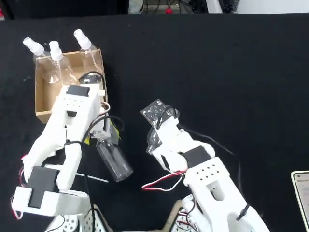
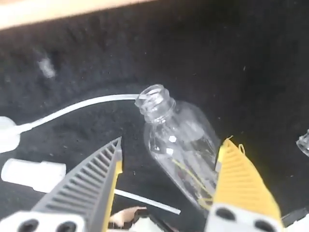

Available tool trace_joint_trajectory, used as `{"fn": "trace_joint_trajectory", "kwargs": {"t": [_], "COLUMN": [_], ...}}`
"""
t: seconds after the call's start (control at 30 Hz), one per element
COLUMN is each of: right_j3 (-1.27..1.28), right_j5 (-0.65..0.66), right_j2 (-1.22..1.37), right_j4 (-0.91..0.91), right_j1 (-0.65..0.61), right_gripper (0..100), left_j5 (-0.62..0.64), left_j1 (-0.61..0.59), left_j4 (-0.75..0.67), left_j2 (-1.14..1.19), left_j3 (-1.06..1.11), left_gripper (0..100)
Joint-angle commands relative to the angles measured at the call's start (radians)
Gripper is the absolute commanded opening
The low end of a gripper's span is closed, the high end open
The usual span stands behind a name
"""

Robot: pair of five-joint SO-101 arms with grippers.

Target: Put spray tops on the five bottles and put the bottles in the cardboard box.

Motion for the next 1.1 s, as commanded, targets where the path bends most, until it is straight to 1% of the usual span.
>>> {"fn": "trace_joint_trajectory", "kwargs": {"t": [0.0,0.1,0.2,0.47,0.57,0.73,0.9,0.97,1.0,1.07], "right_j3": [-0.007,-0.005,-0.005,-0.004,-0.004,-0.004,-0.004,-0.004,-0.004,-0.004], "right_j5": [-0.008,-0.008,-0.008,-0.008,-0.008,-0.008,-0.008,-0.008,-0.008,-0.008], "right_j2": [-0.027,-0.027,-0.027,-0.027,-0.027,-0.027,-0.027,-0.027,-0.027,-0.027], "right_j4": [-0.021,-0.021,-0.021,-0.021,-0.021,-0.02,-0.02,-0.02,-0.02,-0.02], "right_j1": [0.015,0.015,0.015,0.015,0.015,0.015,0.015,0.015,0.015,0.015], "right_gripper": [16.3,16.3,16.3,16.3,16.3,16.3,16.3,16.3,16.3,16.3], "left_j5": [0.012,0.048,0.091,0.087,0.086,0.008,-0.04,-0.06,-0.064,-0.064], "left_j1": [0.036,0.042,0.036,0.056,0.041,-0.013,-0.007,0.012,0.024,0.059], "left_j4": [0.002,-0.005,-0.051,-0.064,-0.063,-0.063,-0.072,-0.098,-0.114,-0.16], "left_j2": [-0.006,-0.006,-0.006,-0.015,-0.017,-0.009,-0.006,-0.006,-0.006,-0.006], "left_j3": [0.033,0.061,0.088,0.159,0.159,0.131,0.131,0.127,0.124,0.122], "left_gripper": [30,30,30,30,30,30,30,30,28,22]}}
